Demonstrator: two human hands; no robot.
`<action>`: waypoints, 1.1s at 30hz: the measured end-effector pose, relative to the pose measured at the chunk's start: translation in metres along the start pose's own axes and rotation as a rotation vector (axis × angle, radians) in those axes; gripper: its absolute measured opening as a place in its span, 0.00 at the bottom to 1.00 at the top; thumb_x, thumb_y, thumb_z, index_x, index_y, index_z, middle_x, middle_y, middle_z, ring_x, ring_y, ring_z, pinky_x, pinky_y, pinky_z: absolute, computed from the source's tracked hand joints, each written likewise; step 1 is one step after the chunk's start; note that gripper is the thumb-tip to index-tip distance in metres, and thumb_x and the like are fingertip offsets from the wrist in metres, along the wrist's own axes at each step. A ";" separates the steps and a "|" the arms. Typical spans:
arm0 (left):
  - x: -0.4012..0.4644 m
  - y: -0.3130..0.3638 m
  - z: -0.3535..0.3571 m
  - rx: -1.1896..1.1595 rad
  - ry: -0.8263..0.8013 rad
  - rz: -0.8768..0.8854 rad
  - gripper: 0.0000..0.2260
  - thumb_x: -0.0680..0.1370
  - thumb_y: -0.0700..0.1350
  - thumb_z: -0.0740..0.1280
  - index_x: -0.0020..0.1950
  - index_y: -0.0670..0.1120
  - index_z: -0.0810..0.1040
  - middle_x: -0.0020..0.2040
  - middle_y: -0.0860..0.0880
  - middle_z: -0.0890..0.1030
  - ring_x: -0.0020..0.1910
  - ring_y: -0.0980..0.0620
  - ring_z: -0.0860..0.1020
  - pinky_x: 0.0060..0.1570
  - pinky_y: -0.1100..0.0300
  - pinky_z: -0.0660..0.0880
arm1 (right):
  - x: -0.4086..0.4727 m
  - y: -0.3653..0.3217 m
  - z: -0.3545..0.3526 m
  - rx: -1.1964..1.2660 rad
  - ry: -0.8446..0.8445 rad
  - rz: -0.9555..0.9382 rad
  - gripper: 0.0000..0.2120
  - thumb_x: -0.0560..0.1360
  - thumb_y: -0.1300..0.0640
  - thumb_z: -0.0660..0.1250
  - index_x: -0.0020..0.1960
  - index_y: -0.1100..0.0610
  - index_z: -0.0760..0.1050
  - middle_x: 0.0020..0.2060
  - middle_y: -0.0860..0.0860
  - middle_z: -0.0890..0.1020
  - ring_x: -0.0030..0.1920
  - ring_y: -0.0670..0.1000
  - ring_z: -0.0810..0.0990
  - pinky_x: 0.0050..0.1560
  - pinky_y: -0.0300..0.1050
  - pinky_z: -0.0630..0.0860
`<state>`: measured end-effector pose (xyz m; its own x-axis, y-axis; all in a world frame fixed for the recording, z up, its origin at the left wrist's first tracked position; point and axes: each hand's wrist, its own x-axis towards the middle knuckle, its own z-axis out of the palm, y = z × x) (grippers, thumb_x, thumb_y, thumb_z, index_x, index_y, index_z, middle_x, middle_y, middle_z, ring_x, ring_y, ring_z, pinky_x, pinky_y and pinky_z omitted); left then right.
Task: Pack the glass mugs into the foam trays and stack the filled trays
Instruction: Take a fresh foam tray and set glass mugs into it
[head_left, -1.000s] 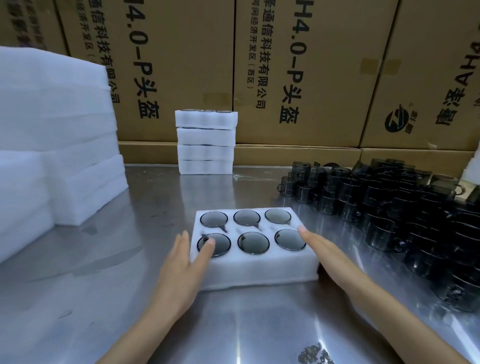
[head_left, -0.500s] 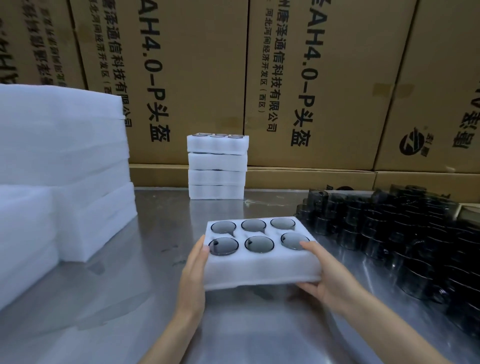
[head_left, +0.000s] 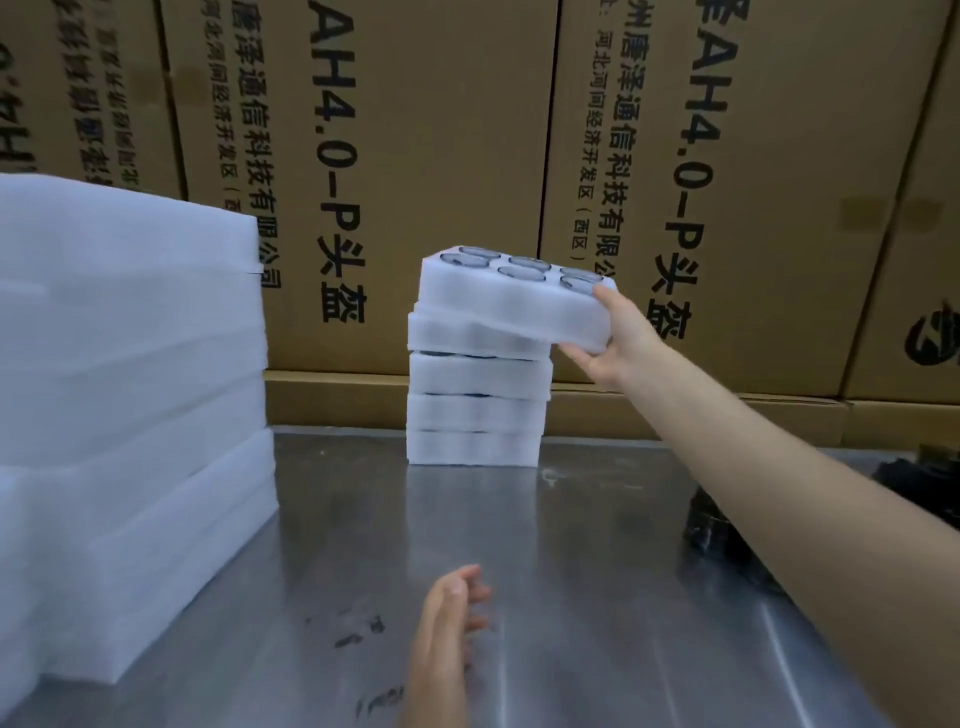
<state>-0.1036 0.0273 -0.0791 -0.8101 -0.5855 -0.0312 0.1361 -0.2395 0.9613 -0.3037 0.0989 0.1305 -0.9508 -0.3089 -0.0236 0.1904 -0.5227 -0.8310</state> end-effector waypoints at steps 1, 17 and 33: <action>0.000 0.004 0.003 0.030 -0.016 0.001 0.14 0.82 0.38 0.51 0.59 0.41 0.76 0.50 0.43 0.79 0.34 0.53 0.71 0.34 0.63 0.62 | 0.014 -0.002 0.013 -0.011 -0.008 -0.011 0.20 0.74 0.51 0.71 0.62 0.54 0.68 0.54 0.56 0.73 0.56 0.58 0.75 0.56 0.57 0.78; 0.008 0.007 0.017 -0.228 0.071 0.104 0.14 0.59 0.39 0.55 0.38 0.45 0.77 0.20 0.44 0.74 0.16 0.56 0.71 0.21 0.68 0.67 | 0.118 0.023 0.067 -0.402 -0.020 -0.047 0.27 0.76 0.52 0.68 0.70 0.55 0.62 0.62 0.53 0.72 0.55 0.55 0.79 0.51 0.49 0.76; 0.010 0.003 0.019 -0.163 0.010 0.094 0.13 0.70 0.27 0.62 0.32 0.40 0.80 0.18 0.42 0.73 0.13 0.57 0.66 0.21 0.68 0.67 | 0.139 0.049 0.035 -0.998 0.151 -0.266 0.27 0.78 0.40 0.59 0.68 0.57 0.65 0.57 0.54 0.75 0.53 0.55 0.79 0.56 0.53 0.75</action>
<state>-0.1218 0.0355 -0.0717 -0.7838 -0.6187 0.0533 0.3025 -0.3054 0.9029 -0.4180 0.0031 0.1061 -0.9661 -0.1417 0.2156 -0.2529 0.3559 -0.8996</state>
